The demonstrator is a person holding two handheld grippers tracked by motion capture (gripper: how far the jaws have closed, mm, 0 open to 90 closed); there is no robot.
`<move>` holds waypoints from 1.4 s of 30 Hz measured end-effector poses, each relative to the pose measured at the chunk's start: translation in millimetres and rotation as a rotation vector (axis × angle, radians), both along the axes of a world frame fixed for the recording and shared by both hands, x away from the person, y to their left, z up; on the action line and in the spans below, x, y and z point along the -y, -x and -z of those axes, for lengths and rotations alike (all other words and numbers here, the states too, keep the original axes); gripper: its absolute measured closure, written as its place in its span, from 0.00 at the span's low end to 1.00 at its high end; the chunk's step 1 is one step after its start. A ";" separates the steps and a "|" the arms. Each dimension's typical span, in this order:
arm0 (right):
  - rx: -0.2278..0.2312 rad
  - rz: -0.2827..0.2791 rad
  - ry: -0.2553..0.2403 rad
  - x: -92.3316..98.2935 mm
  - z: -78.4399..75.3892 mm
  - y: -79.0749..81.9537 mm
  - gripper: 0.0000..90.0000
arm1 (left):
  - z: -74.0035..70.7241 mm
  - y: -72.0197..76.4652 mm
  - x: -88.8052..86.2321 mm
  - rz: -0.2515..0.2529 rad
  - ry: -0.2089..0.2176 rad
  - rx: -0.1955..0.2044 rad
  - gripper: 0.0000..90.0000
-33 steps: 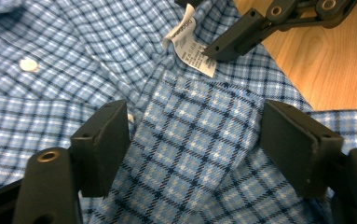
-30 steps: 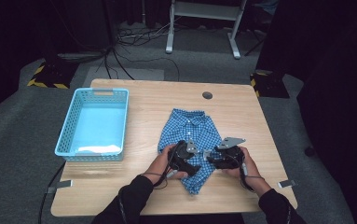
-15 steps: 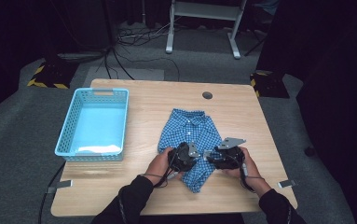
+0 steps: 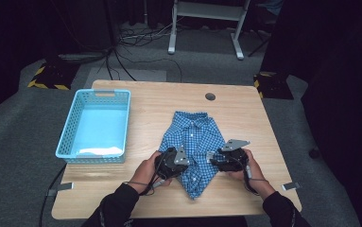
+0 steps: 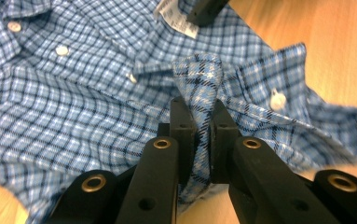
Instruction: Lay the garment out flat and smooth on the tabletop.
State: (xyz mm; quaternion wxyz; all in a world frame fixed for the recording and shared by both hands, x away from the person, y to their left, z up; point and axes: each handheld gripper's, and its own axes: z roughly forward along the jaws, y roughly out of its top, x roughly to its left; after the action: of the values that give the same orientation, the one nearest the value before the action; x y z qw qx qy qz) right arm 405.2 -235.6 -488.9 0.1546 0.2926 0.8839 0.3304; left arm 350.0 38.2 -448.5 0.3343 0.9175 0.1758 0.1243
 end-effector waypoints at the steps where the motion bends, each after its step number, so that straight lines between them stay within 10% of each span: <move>1: 0.000 0.000 0.001 -0.1 0.0 0.0 0.47 | -0.5 1.7 -2.3 0.001 0.004 -0.001 0.93; 42: -0.003 0.013 0.005 -0.5 -0.4 -0.1 0.45 | 17.5 43.8 -77.0 -0.020 0.016 -0.059 0.87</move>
State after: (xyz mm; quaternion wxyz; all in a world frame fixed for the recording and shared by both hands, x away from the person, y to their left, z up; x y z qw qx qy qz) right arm 405.4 -235.0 -488.5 0.1562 0.2986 0.8831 0.3264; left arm 306.2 115.2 -466.0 0.3352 0.9162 0.1957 0.0993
